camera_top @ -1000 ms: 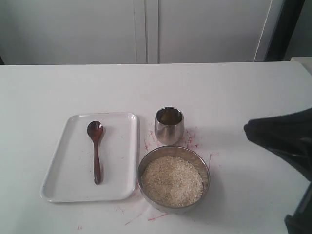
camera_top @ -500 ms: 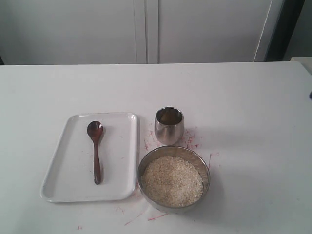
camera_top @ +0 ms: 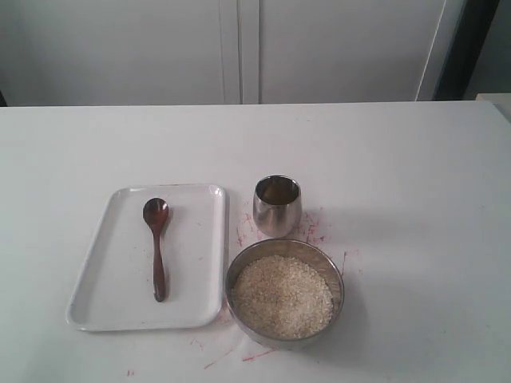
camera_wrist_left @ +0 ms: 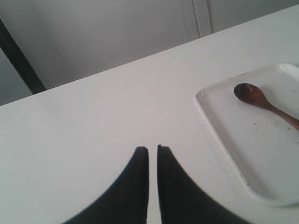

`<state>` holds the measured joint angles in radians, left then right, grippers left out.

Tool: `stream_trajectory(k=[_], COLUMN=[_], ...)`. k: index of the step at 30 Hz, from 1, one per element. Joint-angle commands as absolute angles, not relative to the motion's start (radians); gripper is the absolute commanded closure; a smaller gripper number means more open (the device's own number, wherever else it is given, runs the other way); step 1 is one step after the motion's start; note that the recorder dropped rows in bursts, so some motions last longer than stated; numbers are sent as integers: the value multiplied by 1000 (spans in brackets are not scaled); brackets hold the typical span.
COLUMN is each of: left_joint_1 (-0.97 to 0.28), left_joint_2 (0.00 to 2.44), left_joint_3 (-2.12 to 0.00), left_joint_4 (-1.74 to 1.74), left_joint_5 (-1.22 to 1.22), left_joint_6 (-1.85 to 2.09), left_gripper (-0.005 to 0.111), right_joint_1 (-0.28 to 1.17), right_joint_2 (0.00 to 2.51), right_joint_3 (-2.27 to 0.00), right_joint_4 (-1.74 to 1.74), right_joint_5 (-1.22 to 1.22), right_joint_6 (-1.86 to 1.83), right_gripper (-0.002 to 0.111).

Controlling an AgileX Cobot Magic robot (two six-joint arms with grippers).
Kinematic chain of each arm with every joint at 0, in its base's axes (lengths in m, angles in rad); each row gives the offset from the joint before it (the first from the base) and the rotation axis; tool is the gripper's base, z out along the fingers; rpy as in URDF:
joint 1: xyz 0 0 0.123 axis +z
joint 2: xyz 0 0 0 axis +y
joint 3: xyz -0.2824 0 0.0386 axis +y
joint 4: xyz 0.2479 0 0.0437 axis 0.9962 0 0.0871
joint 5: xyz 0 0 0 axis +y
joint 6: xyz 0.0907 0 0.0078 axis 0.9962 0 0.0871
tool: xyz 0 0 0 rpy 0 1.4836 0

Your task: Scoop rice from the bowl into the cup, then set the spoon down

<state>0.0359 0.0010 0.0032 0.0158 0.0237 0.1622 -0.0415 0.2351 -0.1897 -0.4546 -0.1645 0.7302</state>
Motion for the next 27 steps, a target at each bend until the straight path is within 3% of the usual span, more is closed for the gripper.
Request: stream_trajectory(k=[1, 12, 19, 27], left_joint_1=[35, 35, 35, 35], left_joint_2=[0, 0, 0, 0], left_joint_3=[0, 0, 0, 0], left_joint_4=[9, 9, 9, 9], left_joint_5=[22, 22, 22, 22], left_joint_6=[161, 161, 161, 161], left_gripper=[92, 92, 92, 92], right_joint_1=[-48, -48, -48, -77], right_joint_2=[229, 229, 193, 77], right_joint_3=[-184, -171, -92, -12], right_joint_4=[-464, -462, -72, -86], right_joint_5=[-181, -190, -141, -75], right_joint_6=[734, 703, 286, 153], right_gripper=[108, 108, 108, 108])
